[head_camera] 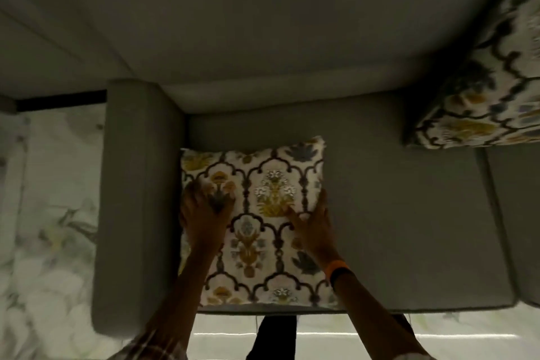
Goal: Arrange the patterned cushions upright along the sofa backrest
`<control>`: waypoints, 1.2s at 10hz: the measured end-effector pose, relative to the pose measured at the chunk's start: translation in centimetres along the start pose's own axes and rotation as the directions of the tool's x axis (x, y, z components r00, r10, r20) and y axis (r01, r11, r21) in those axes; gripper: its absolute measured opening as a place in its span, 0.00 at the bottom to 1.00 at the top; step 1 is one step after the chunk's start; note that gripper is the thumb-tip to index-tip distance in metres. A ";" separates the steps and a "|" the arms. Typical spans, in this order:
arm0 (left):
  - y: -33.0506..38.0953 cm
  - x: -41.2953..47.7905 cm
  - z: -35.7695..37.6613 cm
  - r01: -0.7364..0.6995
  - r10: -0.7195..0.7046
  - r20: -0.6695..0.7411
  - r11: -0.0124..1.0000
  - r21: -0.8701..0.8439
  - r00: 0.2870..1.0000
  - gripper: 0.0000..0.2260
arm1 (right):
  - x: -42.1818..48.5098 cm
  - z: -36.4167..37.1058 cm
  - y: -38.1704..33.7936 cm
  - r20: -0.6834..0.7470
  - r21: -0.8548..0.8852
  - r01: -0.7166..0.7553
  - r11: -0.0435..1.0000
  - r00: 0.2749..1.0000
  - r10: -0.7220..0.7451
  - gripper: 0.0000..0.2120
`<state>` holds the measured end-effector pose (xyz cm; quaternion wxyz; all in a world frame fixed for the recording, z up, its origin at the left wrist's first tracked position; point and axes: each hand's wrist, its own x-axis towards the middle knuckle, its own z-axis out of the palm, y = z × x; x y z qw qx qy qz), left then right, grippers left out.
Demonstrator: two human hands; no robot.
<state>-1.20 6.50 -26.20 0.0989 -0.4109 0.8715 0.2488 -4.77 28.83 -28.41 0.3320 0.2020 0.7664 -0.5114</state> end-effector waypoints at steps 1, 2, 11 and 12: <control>-4.2 1.0 -1.3 0.267 -0.216 0.206 0.927 -0.263 0.954 0.48 | 0.1 1.6 0.3 -0.063 0.132 -0.020 0.991 0.998 0.028 0.54; -4.5 1.9 -1.9 0.381 -0.247 0.335 0.819 -0.429 0.909 0.46 | 1.6 0.5 0.0 -0.078 0.096 0.021 0.995 0.997 -0.013 0.61; 0.8 13.3 -6.5 -0.288 0.304 -0.076 0.751 -0.594 0.950 0.60 | 6.7 0.3 -13.7 -0.132 0.007 0.483 0.876 0.868 -0.478 0.52; -0.1 12.2 -6.4 -0.310 0.289 -0.123 0.803 -0.510 0.950 0.57 | 4.0 2.5 -11.6 -0.234 -0.063 0.465 0.883 0.853 -0.466 0.54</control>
